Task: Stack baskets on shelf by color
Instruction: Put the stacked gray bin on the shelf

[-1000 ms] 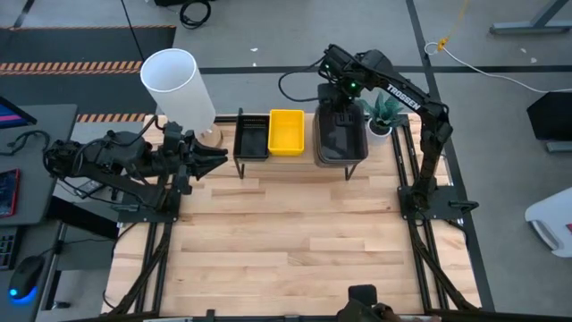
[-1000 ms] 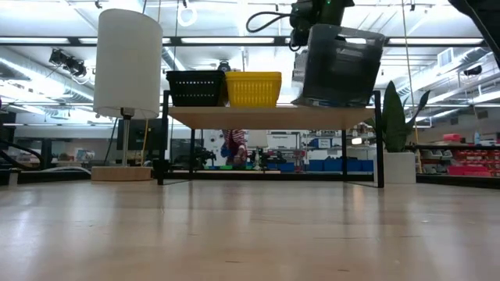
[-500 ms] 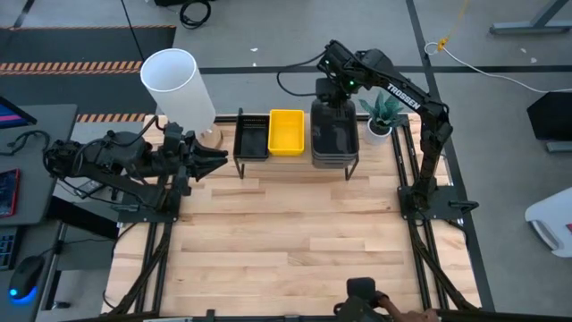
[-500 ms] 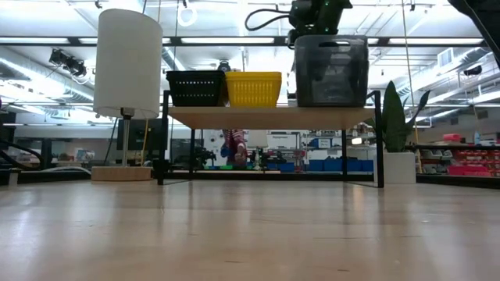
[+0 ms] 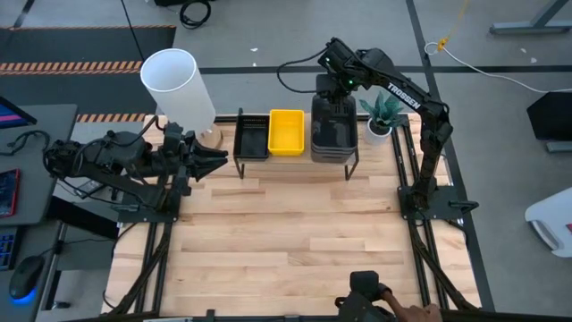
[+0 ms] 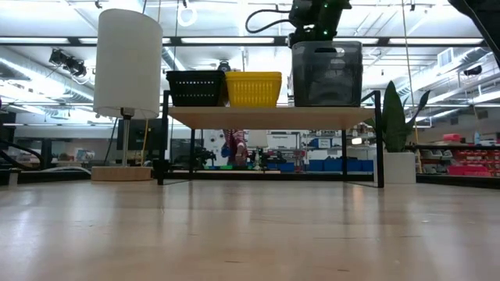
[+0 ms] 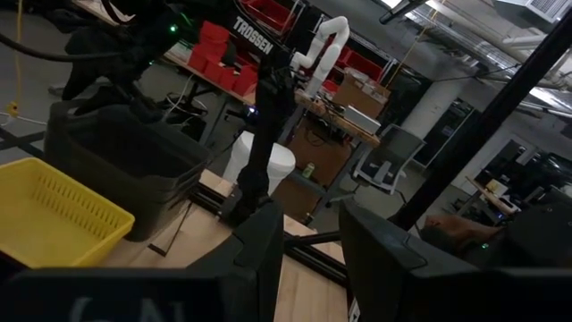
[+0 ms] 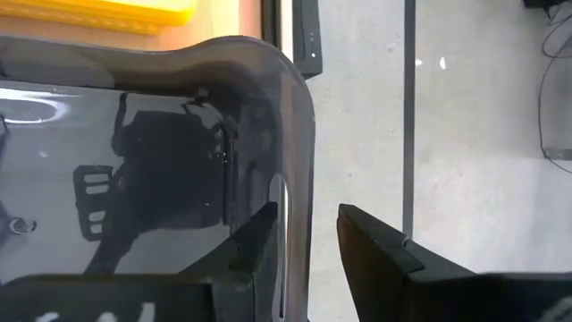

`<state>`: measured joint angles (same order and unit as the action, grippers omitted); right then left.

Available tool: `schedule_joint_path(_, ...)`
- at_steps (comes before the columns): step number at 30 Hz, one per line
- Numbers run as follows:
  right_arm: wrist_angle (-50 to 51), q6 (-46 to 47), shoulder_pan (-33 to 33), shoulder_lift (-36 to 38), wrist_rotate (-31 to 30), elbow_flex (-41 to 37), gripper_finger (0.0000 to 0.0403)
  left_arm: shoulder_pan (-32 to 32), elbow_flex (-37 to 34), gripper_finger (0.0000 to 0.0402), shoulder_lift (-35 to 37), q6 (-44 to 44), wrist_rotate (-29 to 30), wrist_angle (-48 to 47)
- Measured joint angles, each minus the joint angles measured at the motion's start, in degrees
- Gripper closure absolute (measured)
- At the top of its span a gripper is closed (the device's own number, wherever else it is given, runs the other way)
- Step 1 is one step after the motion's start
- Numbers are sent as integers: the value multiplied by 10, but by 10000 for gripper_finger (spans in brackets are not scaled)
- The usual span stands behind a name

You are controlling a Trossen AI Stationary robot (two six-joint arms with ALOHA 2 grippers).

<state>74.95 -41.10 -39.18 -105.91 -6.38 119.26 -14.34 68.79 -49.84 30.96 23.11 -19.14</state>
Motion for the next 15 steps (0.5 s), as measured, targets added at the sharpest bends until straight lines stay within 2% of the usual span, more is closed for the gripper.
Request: schedule_joint_path(15,-7,35,9,4,-3,0,281,0,0,285,0,0,-6,0)
